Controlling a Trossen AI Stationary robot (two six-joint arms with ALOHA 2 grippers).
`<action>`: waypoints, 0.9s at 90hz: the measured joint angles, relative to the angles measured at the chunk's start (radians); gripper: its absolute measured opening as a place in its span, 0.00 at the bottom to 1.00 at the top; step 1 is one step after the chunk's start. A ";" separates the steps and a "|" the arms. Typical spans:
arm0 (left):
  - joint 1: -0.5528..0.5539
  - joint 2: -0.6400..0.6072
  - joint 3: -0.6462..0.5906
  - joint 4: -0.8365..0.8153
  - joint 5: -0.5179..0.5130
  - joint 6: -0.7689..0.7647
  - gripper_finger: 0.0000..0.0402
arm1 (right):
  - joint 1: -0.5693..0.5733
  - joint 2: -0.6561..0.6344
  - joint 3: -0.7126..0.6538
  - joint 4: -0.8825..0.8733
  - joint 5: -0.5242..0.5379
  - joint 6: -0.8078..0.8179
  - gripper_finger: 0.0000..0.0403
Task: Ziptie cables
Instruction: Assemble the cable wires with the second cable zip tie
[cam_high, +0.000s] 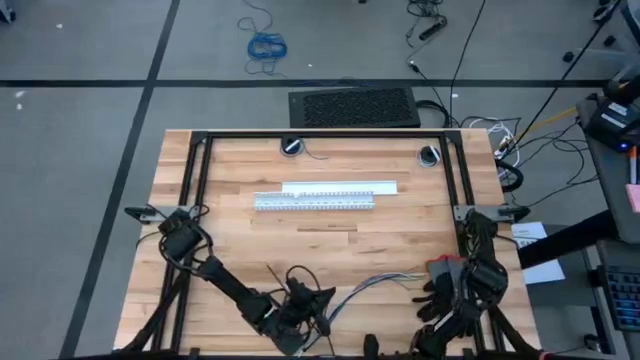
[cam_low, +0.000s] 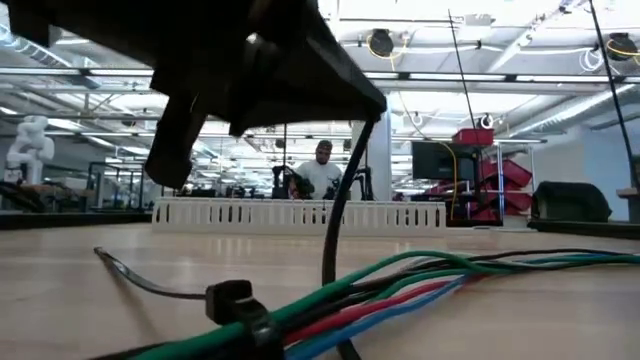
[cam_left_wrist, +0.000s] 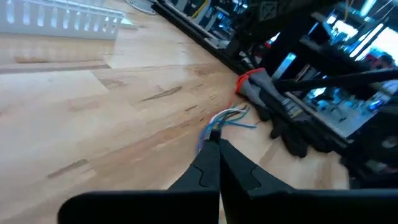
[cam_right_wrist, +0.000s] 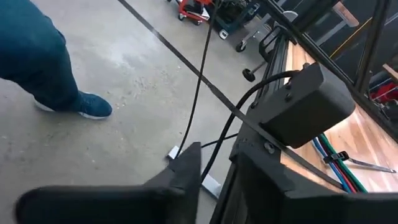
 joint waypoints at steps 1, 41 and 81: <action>0.000 0.000 0.000 0.005 0.000 0.000 0.00 | 0.000 0.000 0.000 0.002 0.000 0.000 0.33; -0.008 0.000 0.000 0.045 0.072 -0.027 0.00 | -0.008 -0.001 0.001 0.031 -0.023 0.004 0.38; -0.013 0.000 0.000 0.045 0.102 -0.027 0.00 | -0.055 -0.002 0.002 0.085 -0.094 -0.019 0.38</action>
